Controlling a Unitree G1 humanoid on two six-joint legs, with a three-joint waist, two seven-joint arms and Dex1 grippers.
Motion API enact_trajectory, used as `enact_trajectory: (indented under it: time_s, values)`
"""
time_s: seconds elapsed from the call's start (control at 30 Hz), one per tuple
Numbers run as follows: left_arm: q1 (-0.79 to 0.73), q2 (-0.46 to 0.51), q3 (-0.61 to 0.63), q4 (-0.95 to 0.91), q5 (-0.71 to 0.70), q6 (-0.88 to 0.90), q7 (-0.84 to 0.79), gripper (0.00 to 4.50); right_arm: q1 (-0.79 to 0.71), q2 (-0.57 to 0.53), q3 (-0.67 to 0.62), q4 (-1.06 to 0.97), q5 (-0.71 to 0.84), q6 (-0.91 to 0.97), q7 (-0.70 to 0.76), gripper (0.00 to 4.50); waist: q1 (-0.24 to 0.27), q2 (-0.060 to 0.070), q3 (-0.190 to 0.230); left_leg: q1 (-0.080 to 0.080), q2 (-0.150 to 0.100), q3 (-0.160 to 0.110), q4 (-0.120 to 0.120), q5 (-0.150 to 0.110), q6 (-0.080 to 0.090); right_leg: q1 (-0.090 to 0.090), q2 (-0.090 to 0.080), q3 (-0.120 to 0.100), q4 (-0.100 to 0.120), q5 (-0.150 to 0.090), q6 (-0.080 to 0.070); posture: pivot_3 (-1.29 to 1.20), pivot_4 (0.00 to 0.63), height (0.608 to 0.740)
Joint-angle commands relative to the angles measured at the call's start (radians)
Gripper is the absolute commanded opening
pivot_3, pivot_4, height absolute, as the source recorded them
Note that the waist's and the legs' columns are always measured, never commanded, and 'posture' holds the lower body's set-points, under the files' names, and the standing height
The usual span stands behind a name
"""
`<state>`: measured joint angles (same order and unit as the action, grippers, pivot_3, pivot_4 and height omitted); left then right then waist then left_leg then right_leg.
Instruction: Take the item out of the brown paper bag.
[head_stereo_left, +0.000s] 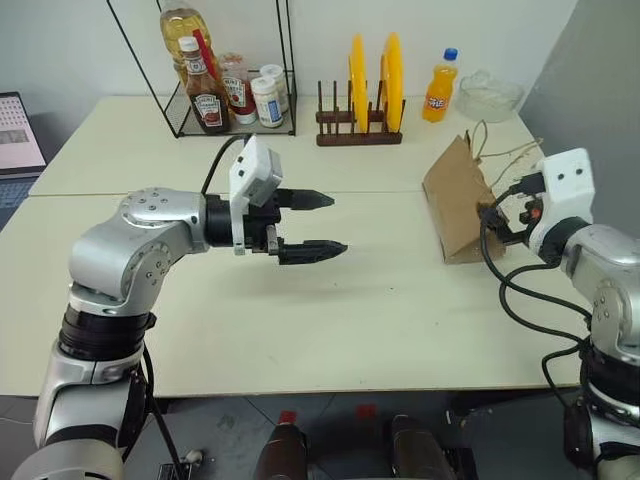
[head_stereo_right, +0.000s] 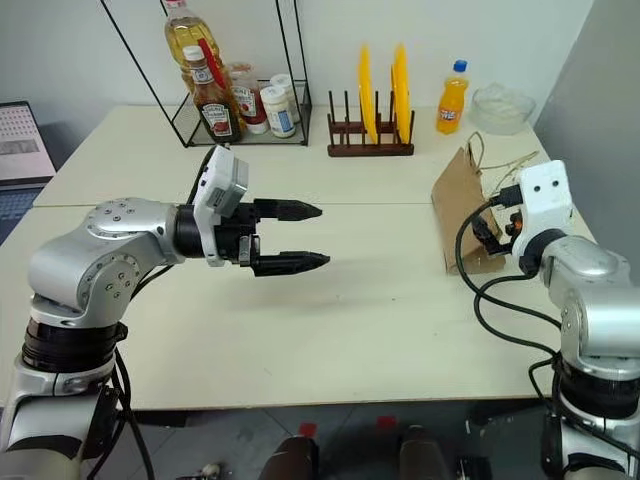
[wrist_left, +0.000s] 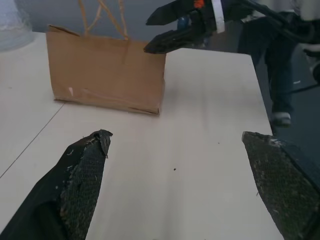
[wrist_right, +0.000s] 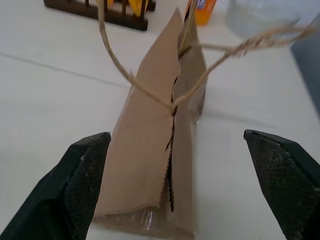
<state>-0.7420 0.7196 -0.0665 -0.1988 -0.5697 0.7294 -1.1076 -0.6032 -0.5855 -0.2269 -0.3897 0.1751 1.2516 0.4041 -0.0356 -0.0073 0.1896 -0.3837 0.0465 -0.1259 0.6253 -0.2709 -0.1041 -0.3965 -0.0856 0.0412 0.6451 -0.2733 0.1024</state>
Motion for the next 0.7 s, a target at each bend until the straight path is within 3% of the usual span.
enact_trajectory:
  time_s: [0.03, 0.33, 0.63, 0.7]
  values:
    - [-0.053, 0.004, 0.005, 0.023, 0.014, -0.046, -0.024, 4.48, -0.109, -0.051, 0.025, 0.121, 0.031, -0.030, 0.048, 4.50, -0.003, 0.000, 0.002, 0.000, 0.000, 0.000, 0.000, 0.000, 0.000, -0.001, 0.000, 0.000, 0.001, 0.000, 0.000, 0.00, 0.150, 0.740]
    - [-0.016, 0.013, 0.010, -0.023, 0.007, -0.044, -0.017, 4.48, -0.324, -0.126, 0.140, 0.429, 0.074, -0.037, 0.164, 4.50, -0.018, 0.000, 0.002, -0.010, 0.000, 0.001, 0.001, 0.001, -0.002, -0.010, 0.000, 0.001, 0.002, 0.000, 0.000, 0.00, 0.150, 0.740]
    - [-0.007, 0.017, 0.021, -0.031, 0.015, -0.048, 0.004, 4.48, -0.386, -0.108, 0.206, 0.647, 0.043, -0.180, 0.175, 4.50, -0.019, 0.000, 0.002, -0.011, 0.000, 0.001, 0.002, 0.002, -0.002, -0.010, 0.000, 0.000, 0.001, 0.000, 0.001, 0.00, 0.150, 0.740]
    - [-0.007, 0.020, 0.025, -0.032, 0.014, -0.047, 0.009, 4.50, -0.389, -0.104, 0.198, 0.666, 0.040, -0.196, 0.170, 4.13, -0.019, 0.000, 0.002, -0.011, 0.000, 0.001, 0.002, 0.002, -0.002, -0.010, 0.000, 0.000, 0.002, 0.001, 0.001, 0.00, 0.150, 0.740]
